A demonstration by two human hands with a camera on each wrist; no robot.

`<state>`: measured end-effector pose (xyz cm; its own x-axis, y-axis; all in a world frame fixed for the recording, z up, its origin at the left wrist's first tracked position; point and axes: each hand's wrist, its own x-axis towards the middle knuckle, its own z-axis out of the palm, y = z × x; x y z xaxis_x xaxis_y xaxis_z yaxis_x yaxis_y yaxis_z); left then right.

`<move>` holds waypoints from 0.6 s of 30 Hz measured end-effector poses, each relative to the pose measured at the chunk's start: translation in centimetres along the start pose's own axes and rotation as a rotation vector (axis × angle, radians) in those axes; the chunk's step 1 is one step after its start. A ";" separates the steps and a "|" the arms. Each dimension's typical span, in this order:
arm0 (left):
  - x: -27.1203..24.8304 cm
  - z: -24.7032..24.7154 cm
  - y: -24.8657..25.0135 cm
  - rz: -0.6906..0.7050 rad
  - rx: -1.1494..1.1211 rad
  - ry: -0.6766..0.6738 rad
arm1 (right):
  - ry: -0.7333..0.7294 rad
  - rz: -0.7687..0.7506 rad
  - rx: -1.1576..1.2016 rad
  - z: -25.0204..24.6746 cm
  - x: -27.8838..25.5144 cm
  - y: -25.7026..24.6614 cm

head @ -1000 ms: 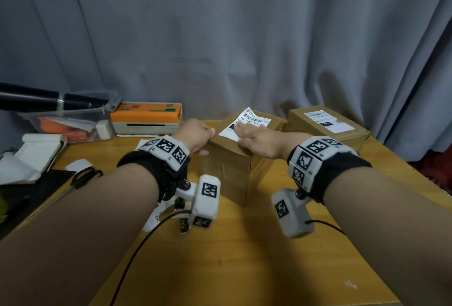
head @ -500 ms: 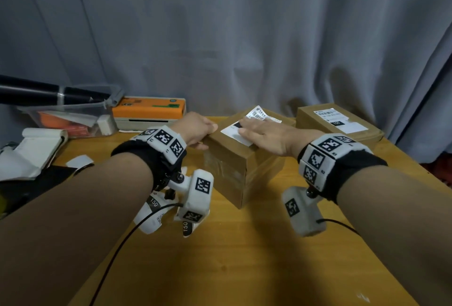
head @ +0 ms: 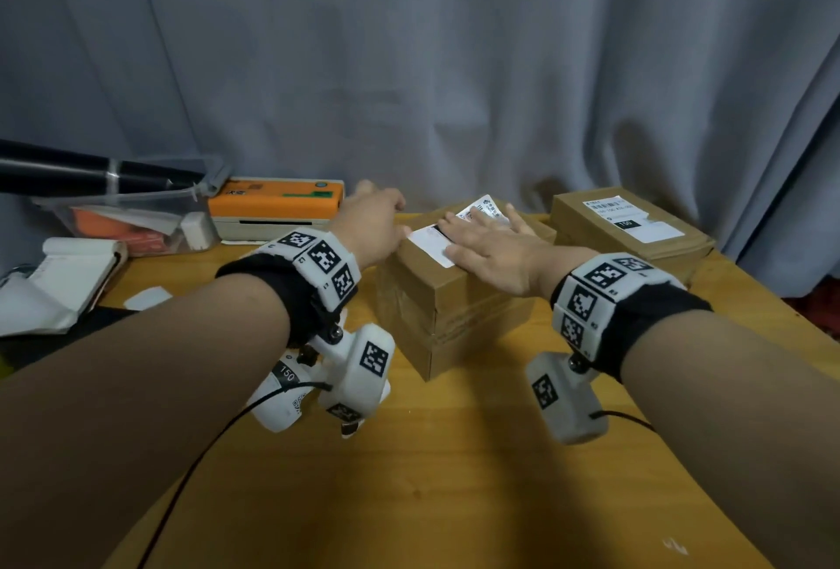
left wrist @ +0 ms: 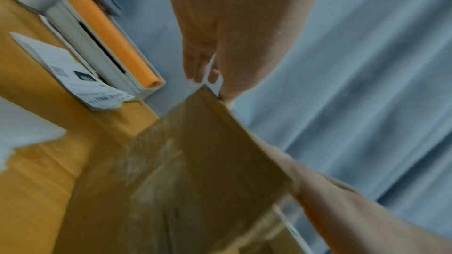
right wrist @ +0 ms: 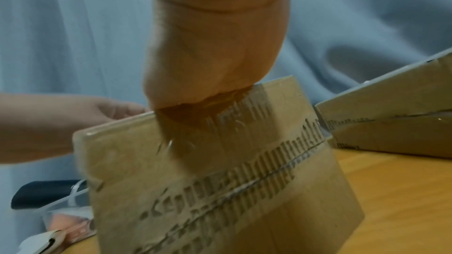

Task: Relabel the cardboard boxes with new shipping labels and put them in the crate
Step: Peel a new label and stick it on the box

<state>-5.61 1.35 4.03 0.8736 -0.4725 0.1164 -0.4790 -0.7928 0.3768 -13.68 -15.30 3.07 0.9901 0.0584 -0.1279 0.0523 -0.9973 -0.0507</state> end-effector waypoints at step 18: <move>0.9 -0.4 0.2 -0.050 0.339 -0.387 | 0.150 0.139 0.028 0.9 -2.4 2.7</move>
<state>-4.91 0.97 4.61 0.8313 -0.4875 -0.2670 -0.4942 -0.8681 0.0467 -16.01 -18.11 2.40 0.9959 -0.0890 0.0133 -0.0878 -0.9936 -0.0711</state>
